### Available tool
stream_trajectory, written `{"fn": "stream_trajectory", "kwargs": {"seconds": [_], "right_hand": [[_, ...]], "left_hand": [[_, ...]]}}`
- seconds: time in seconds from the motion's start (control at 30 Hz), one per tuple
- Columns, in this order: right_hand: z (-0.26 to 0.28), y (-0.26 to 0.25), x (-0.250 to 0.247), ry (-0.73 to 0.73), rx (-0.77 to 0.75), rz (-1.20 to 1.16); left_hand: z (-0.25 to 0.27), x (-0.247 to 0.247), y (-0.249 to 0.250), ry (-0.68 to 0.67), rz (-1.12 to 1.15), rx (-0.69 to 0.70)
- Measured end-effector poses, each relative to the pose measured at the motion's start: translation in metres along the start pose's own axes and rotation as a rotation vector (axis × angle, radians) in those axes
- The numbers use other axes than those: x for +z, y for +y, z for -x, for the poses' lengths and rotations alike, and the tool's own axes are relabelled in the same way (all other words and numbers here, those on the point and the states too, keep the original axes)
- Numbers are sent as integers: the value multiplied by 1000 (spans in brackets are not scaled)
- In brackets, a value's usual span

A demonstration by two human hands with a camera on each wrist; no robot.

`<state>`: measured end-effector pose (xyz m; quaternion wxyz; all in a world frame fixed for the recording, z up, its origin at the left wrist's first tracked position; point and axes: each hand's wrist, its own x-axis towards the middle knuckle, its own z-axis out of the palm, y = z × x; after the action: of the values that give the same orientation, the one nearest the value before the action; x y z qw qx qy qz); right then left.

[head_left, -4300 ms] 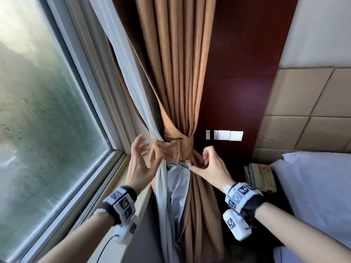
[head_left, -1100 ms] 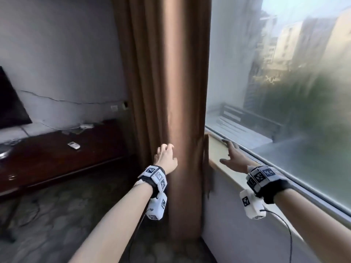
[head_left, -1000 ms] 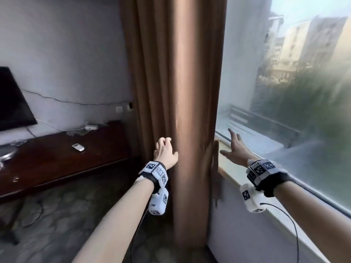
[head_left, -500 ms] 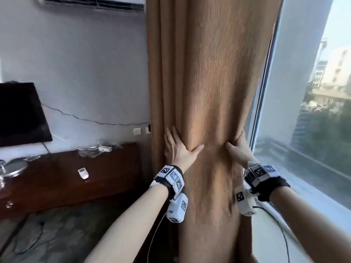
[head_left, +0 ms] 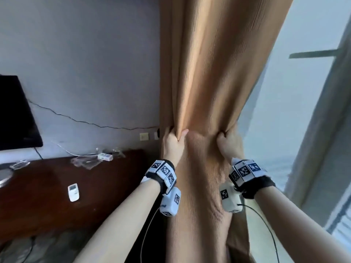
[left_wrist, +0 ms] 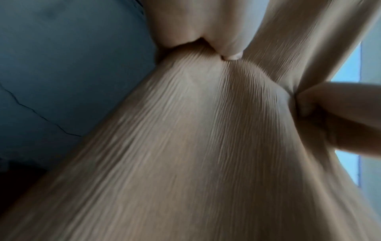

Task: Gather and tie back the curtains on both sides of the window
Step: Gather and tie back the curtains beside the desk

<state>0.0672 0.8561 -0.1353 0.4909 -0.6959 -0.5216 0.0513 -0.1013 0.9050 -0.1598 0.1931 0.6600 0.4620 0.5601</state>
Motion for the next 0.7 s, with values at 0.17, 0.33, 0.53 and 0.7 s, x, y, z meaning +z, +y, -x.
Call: {"fn": "stream_trajectory", "kwargs": {"seconds": [0.17,0.33,0.53,0.7], "right_hand": [[-84,-16,89,10,36,36],[-163,-19,156,29,70,68],[-252,-14,221,-18,129,52],[-327,-5,271,-23,144,82]], "left_hand": [[-110,17,-81,0,-27,40],[-202,37,-133,-46,-20,64],[-290,73,-187,-48,46,62],[-358,106,-227,-45,36,78]]}}
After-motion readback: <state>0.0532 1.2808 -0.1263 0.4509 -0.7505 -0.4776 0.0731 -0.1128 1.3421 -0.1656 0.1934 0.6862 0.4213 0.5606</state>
